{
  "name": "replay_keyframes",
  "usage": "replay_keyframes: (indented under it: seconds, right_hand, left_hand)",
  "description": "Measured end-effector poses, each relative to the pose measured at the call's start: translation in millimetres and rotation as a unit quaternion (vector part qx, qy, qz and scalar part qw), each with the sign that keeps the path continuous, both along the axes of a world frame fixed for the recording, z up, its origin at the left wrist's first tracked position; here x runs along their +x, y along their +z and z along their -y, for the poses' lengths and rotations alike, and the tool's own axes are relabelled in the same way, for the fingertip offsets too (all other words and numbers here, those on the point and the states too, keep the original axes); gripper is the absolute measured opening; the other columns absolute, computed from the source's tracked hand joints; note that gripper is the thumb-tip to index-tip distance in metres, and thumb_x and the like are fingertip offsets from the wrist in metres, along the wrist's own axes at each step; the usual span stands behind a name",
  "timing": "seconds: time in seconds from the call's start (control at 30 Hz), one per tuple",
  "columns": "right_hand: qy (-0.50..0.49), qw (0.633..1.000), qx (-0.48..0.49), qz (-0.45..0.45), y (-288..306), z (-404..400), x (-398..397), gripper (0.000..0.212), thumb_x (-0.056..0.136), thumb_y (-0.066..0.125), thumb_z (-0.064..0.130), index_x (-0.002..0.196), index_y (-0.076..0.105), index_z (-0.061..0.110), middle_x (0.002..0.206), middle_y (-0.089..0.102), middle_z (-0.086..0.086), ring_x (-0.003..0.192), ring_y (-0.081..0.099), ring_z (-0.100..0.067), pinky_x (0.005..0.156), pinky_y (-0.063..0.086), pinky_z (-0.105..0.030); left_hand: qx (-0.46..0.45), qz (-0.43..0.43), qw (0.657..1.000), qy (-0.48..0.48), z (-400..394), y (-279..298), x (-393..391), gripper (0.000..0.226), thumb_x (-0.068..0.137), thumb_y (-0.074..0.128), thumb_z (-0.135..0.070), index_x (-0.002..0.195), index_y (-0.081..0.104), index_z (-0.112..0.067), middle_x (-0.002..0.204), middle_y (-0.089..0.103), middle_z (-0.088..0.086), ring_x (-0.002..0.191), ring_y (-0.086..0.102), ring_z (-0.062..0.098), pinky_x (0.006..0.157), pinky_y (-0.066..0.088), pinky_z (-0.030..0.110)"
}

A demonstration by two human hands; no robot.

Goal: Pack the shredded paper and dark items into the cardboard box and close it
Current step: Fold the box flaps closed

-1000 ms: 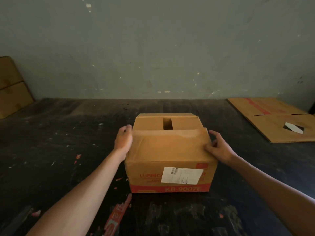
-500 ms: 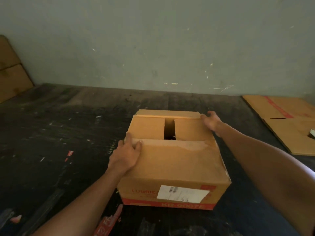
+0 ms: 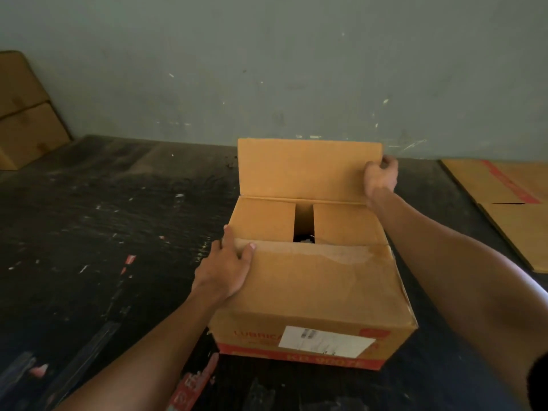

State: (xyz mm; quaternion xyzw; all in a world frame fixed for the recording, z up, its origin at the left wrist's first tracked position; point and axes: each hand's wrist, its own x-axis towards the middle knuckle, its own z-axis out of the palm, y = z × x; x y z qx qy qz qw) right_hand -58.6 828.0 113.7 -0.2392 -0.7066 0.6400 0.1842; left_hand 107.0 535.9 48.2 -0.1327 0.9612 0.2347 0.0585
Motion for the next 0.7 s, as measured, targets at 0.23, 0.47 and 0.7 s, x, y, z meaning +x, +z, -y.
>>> replay_keyframes:
  seconds: [0.23, 0.47, 0.7]
  right_hand:
    - [0.051, 0.991, 0.099, -0.076, -11.9, -10.9, 107.9, 0.025, 0.095, 0.05, 0.008, 0.105, 0.064, 0.026, 0.107, 0.067, 0.0, 0.1, 0.063, -0.021, 0.094, 0.052, -0.043]
    - [0.251, 0.871, 0.412, 0.094, -48.4, -26.2, 177.9, 0.043, 0.099, 0.047, 0.04, 0.142, 0.044, 0.032, 0.154, 0.037, 0.0, 0.142, 0.033, -0.025, 0.114, 0.031, -0.05]
    - [0.268, 0.787, 0.515, 0.207, -48.4, -4.5, 199.9, 0.074, 0.095, 0.017, 0.068, 0.156, 0.013, 0.028, 0.166, 0.004, 0.001, 0.152, 0.004, -0.026, 0.119, 0.003, -0.059]
  left_hand:
    - [0.071, -0.058, 0.996, 0.023, 0.2, 3.8, 4.2, 0.1, 0.091, 0.041, -0.067, 0.142, -0.039, -0.034, 0.153, 0.038, 0.015, 0.123, 0.054, 0.038, 0.099, 0.044, 0.054]
    - [0.053, -0.072, 0.996, -0.021, -1.0, 13.7, 5.3, 0.073, 0.099, 0.035, -0.056, 0.147, -0.02, -0.051, 0.163, 0.009, 0.014, 0.129, 0.048, 0.041, 0.095, 0.046, 0.054]
    - [-0.02, -0.038, 0.998, -0.039, -3.9, 11.3, 4.4, 0.054, 0.101, 0.02, -0.054, 0.154, 0.015, -0.043, 0.165, 0.01, 0.008, 0.136, 0.042, 0.037, 0.103, 0.041, 0.051]
